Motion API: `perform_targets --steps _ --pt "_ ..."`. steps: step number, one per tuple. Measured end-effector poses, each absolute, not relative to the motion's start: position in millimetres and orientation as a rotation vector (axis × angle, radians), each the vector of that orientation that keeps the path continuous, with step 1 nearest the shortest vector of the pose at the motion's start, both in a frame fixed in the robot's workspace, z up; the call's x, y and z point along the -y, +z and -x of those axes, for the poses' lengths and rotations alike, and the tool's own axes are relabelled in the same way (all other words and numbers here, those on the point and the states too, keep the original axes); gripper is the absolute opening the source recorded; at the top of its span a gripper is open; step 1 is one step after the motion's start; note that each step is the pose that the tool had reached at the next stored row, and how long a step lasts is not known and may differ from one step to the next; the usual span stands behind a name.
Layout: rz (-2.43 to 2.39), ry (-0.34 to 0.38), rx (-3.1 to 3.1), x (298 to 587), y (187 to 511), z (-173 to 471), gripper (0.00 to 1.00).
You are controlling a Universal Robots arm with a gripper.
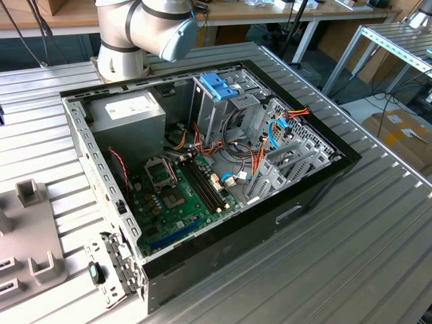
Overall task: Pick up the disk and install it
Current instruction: 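Pick up the disk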
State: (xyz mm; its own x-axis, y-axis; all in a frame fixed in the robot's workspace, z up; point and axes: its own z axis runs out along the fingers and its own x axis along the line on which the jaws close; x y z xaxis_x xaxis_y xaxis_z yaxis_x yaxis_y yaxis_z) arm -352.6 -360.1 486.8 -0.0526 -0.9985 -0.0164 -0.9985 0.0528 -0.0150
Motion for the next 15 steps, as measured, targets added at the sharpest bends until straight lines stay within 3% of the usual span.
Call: perform_targets --steps 15 --pt "2.147 0.001 -2.263 360.1 486.8 334.1 0.35"
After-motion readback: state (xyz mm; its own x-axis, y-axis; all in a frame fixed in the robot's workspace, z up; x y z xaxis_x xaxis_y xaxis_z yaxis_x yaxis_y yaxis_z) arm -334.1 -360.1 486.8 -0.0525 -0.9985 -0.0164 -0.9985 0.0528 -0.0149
